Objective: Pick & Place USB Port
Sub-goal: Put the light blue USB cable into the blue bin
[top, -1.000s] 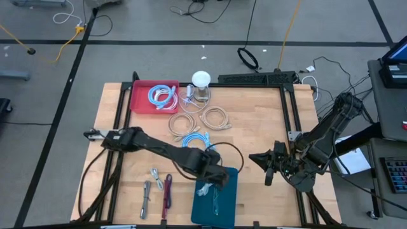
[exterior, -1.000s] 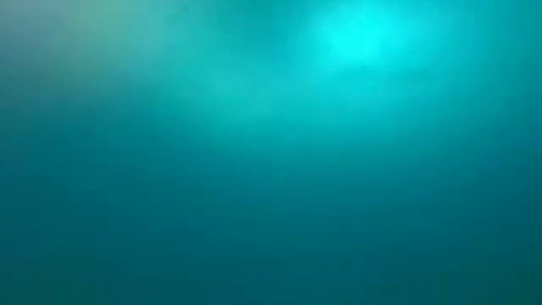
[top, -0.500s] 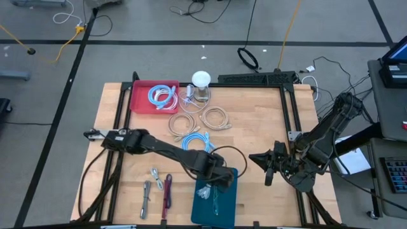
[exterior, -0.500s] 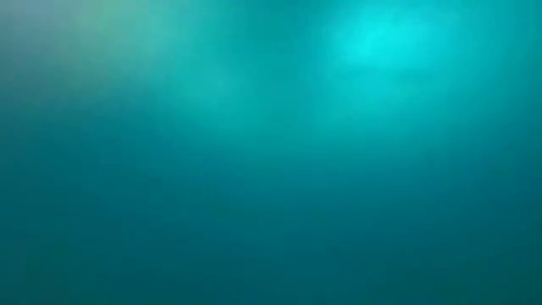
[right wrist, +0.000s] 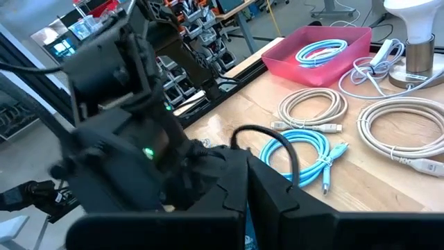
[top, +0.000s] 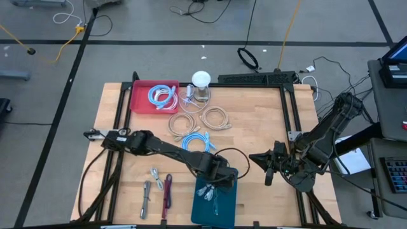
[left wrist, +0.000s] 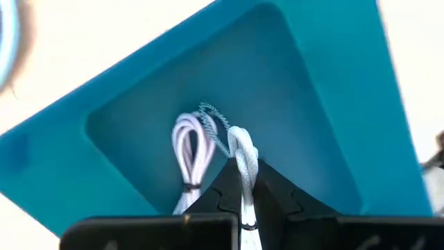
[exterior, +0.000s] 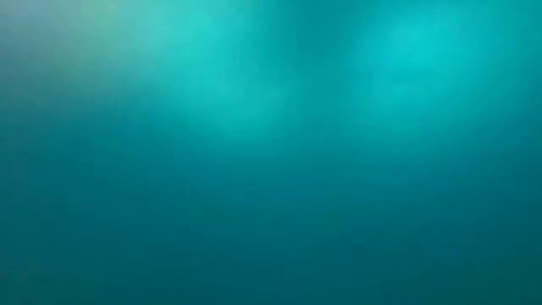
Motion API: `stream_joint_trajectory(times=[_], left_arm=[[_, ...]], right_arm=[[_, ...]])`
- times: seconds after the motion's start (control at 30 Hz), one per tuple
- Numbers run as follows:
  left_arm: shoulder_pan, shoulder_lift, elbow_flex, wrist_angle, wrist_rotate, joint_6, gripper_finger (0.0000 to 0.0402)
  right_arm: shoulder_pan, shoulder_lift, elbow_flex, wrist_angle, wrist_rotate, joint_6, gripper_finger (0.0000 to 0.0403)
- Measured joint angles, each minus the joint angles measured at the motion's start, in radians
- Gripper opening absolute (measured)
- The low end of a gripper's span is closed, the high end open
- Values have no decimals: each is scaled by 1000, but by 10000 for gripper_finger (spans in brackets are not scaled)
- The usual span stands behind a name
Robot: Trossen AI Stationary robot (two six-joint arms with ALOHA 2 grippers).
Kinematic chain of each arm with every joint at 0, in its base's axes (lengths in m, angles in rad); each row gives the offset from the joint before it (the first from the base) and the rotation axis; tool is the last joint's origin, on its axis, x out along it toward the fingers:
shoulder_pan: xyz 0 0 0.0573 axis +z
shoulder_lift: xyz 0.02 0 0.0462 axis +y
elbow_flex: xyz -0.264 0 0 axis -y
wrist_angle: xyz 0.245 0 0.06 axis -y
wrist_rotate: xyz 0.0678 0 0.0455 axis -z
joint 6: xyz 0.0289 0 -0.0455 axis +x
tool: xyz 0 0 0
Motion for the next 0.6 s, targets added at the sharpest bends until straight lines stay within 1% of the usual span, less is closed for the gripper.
stream_joint_trajectory(times=[0.2,0.43,0.53,0.6], left_arm=[[4,49,-1,19,49,20,14],[15,60,0,11,49,46,18],[15,59,0,19,57,77,36],[14,58,0,22,65,78,62]], right_arm=[[0,0,0,0,-1,-2,0],[0,0,0,0,0,-2,0],[0,0,0,0,0,-2,0],[0,0,0,0,0,-5,0]])
